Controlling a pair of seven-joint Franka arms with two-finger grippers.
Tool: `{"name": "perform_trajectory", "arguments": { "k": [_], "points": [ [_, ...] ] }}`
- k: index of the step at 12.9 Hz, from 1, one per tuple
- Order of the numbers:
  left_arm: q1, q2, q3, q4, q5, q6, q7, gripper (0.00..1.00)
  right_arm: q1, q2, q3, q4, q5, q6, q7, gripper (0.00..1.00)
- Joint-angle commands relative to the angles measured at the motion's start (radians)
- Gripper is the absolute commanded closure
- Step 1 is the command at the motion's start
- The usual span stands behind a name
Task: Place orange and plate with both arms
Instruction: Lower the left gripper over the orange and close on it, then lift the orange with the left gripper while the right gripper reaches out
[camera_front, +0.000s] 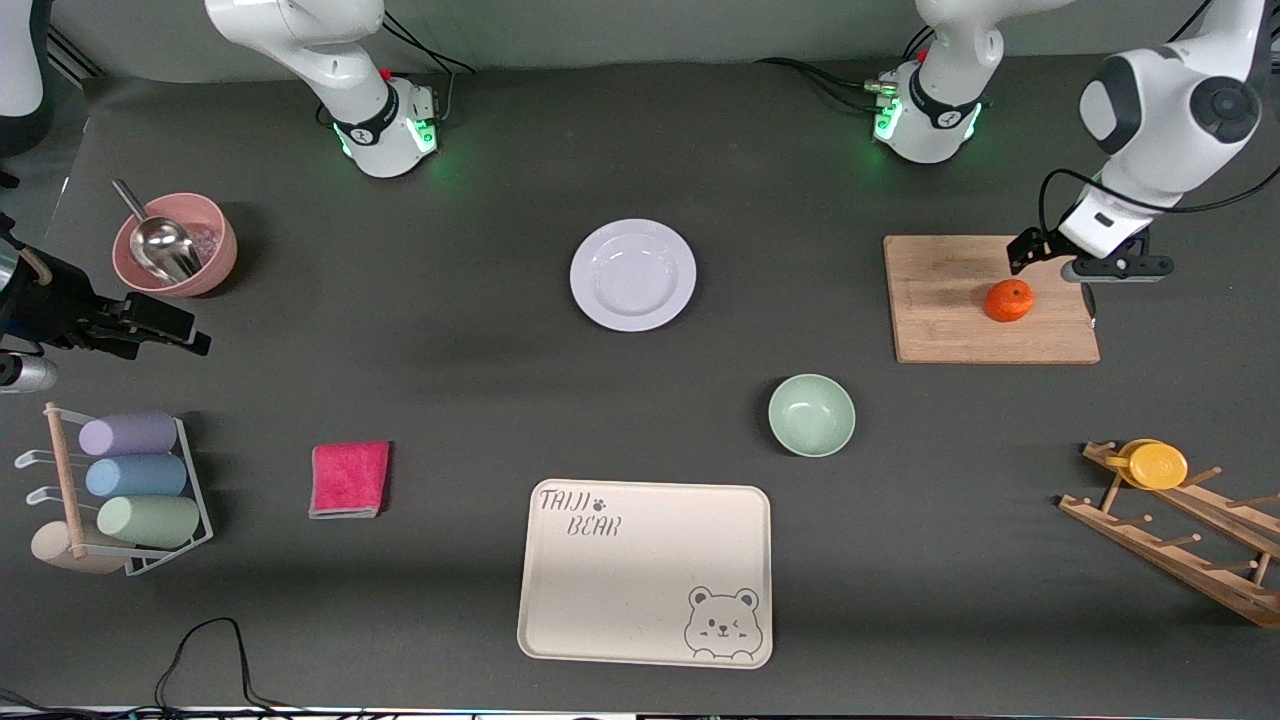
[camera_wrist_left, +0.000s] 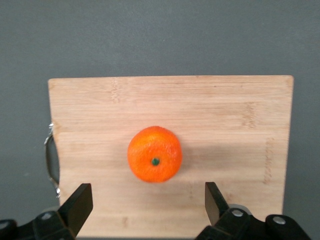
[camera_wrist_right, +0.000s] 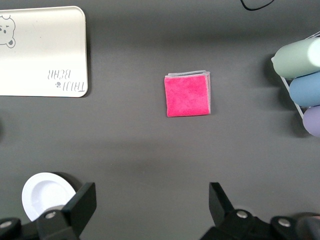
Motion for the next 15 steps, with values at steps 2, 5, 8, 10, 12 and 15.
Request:
{"name": "perform_trajectory", "arguments": {
  "k": [2, 5, 8, 10, 12, 15],
  "points": [
    [-0.005, 0.140, 0.001, -0.015, -0.001, 0.166, 0.000, 0.00, 0.001, 0.029, -0.003, 0.029, 0.063, 0.007, -0.018, 0.00],
    [-0.002, 0.242, 0.001, -0.018, 0.001, 0.289, 0.002, 0.00, -0.001, 0.065, -0.003, 0.032, 0.124, 0.016, -0.017, 0.00],
    [0.000, 0.246, 0.001, -0.045, 0.001, 0.312, 0.002, 0.00, -0.001, 0.127, -0.003, 0.024, 0.285, 0.053, -0.006, 0.00],
    [0.004, 0.248, 0.001, -0.071, 0.001, 0.343, 0.002, 0.00, 0.010, 0.177, -0.003, 0.018, 0.374, 0.085, -0.009, 0.00],
    [0.007, 0.248, 0.001, -0.073, 0.001, 0.341, 0.020, 0.00, 0.025, 0.222, -0.001, 0.003, 0.475, 0.125, -0.009, 0.00],
    [0.041, 0.256, 0.001, -0.071, 0.001, 0.340, 0.060, 0.18, 0.030, 0.292, -0.001, -0.043, 0.624, 0.164, -0.020, 0.00]
  ]
}}
